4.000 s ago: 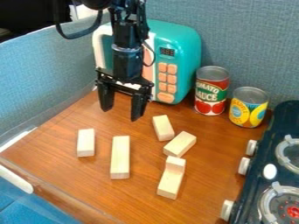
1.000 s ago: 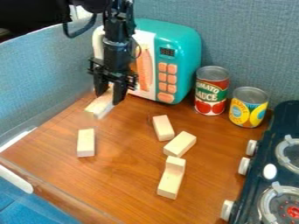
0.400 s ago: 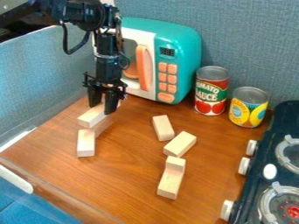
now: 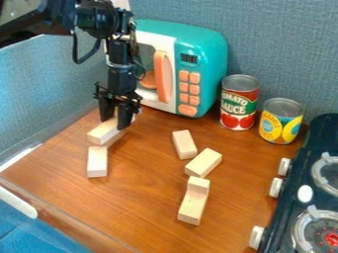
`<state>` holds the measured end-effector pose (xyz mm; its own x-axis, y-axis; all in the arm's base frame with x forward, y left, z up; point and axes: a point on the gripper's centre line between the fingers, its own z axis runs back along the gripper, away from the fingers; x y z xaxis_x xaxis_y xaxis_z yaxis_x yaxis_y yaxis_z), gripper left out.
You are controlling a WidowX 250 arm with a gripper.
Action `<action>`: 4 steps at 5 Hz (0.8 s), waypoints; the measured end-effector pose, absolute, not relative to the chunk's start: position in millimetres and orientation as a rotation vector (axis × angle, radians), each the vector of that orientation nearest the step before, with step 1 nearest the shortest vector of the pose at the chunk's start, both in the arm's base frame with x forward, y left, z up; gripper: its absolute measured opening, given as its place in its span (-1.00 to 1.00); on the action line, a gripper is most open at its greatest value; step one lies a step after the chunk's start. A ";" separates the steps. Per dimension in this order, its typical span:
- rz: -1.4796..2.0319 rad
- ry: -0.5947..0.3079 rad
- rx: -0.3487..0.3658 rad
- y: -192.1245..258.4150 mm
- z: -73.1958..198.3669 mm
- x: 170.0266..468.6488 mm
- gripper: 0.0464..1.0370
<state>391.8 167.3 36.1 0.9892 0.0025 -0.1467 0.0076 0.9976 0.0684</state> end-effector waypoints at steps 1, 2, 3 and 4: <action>-0.099 0.112 0.141 184.5 37.3 396.3 0.03; -0.057 0.083 0.129 204.6 42.0 398.8 0.03; -0.002 0.073 0.109 220.6 40.2 391.0 0.03; 0.021 0.083 0.099 222.6 33.6 388.9 0.03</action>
